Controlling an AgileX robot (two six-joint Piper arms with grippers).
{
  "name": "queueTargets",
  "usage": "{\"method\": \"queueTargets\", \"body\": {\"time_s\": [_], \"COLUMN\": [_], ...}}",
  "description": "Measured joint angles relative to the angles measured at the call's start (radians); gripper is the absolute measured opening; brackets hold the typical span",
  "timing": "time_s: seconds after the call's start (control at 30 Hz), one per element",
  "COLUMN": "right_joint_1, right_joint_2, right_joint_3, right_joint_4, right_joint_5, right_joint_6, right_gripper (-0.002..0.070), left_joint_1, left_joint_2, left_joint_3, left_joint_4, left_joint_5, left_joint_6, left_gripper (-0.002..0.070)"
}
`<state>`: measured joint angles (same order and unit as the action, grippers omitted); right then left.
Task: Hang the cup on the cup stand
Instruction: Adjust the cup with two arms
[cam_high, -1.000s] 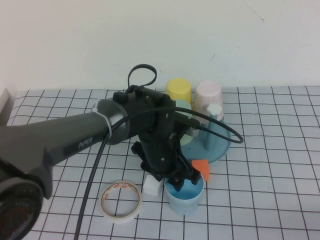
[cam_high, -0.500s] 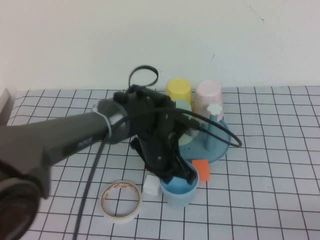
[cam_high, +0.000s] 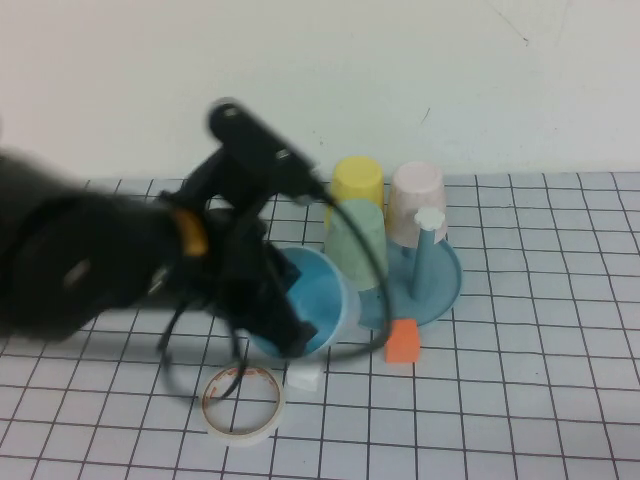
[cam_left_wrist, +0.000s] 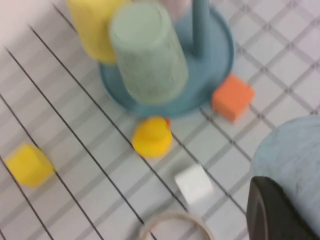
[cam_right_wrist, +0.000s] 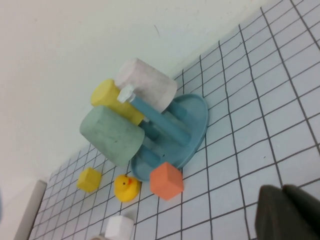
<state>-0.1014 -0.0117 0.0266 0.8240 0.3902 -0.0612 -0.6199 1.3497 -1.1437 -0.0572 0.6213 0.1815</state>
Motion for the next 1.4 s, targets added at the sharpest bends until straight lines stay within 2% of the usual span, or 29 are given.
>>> {"method": "queueTargets", "body": {"time_s": [0.2, 0.33, 0.5, 0.67, 0.8, 0.9, 0.97, 1.07, 1.13, 1.23, 1.4], "right_joint_1": [0.000, 0.000, 0.000, 0.000, 0.000, 0.002, 0.011, 0.033, 0.062, 0.138, 0.288], "right_joint_2": [0.000, 0.000, 0.044, 0.226, 0.405, 0.544, 0.647, 0.801, 0.914, 1.072, 1.316], "right_joint_3": [0.000, 0.000, 0.000, 0.000, -0.060, -0.161, -0.242, -0.358, -0.434, -0.566, -0.759], "right_joint_4": [0.070, 0.245, 0.524, 0.791, 0.836, 0.851, 0.857, 0.857, 0.857, 0.859, 0.859], "right_joint_5": [0.048, 0.112, 0.173, 0.271, 0.346, 0.412, 0.441, 0.476, 0.504, 0.535, 0.541], "right_joint_6": [-0.018, -0.136, -0.300, -0.490, -0.610, -0.672, -0.697, -0.717, -0.730, -0.745, -0.757], "right_gripper": [-0.0001, -0.0001, -0.0001, -0.0001, 0.0017, 0.0112, 0.0250, 0.0503, 0.0605, 0.0666, 0.0687], "left_joint_1": [0.000, 0.000, 0.000, 0.000, 0.000, 0.000, 0.000, 0.000, 0.000, 0.000, 0.000], "left_joint_2": [-0.266, -0.346, -0.319, -0.204, -0.092, -0.015, 0.018, 0.053, 0.067, 0.074, 0.076], "left_joint_3": [0.320, 0.488, 0.595, 0.603, 0.603, 0.603, 0.603, 0.603, 0.603, 0.603, 0.599], "left_joint_4": [0.000, 0.014, 0.045, 0.057, 0.057, 0.057, 0.057, 0.073, 0.075, 0.075, 0.057], "left_joint_5": [-0.381, -0.693, -1.122, -1.447, -1.694, -1.741, -1.743, -1.746, -1.746, -1.748, -1.752], "left_joint_6": [0.005, 0.005, 0.028, 0.144, 0.187, 0.196, 0.203, 0.207, 0.202, 0.188, 0.123], "left_gripper": [0.0011, 0.0011, 0.0011, 0.0011, 0.0011, 0.0011, 0.0011, 0.0011, 0.0011, 0.0011, 0.0011]}}
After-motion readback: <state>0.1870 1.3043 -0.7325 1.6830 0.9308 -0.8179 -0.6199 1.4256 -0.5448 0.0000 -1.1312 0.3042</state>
